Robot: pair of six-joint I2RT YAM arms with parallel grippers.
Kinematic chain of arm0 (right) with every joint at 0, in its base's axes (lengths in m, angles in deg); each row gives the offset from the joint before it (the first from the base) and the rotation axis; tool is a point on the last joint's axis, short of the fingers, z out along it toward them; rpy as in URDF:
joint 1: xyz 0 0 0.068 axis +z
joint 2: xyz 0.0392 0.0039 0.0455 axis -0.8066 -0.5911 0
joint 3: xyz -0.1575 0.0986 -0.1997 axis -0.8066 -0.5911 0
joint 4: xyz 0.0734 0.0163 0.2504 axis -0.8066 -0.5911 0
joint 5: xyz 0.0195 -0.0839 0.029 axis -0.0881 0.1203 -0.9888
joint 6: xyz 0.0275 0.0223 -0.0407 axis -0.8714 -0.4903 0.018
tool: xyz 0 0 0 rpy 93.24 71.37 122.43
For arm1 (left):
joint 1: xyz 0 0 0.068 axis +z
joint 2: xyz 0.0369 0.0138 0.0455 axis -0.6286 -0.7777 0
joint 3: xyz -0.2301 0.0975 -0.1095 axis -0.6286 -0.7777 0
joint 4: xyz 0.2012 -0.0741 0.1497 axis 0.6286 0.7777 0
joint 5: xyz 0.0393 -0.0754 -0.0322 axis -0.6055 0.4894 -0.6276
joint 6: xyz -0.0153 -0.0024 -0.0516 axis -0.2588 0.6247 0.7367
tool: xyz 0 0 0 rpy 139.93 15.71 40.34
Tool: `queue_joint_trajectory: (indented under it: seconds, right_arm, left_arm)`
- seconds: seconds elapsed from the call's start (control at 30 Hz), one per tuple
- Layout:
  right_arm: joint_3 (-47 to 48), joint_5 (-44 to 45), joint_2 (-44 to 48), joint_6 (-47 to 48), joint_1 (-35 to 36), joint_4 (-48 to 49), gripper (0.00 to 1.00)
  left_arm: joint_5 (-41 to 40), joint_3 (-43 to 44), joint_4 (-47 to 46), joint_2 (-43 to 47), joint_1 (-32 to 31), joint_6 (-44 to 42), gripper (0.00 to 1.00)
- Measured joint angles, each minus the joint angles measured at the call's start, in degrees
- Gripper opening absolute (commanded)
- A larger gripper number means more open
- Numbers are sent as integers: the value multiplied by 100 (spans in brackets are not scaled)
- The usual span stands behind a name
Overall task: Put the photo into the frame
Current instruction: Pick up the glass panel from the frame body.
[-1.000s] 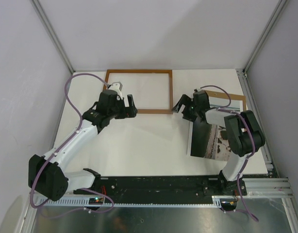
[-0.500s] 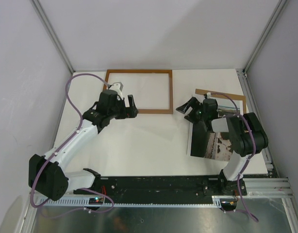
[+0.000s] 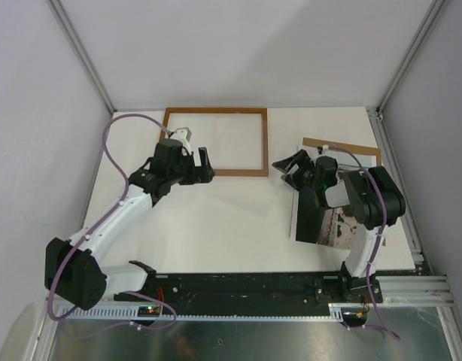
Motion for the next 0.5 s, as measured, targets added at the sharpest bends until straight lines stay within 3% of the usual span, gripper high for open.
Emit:
queue_joint_trajectory:
  seconds: [0.33, 0.5]
  right_arm:
    - [55, -72, -389, -332, -7, 675, 87]
    - [101, -70, -439, -328, 0, 669, 79]
  left_arm:
    - [7, 0, 2, 0, 4, 2, 100]
    - [44, 0, 0, -4, 4, 2, 100]
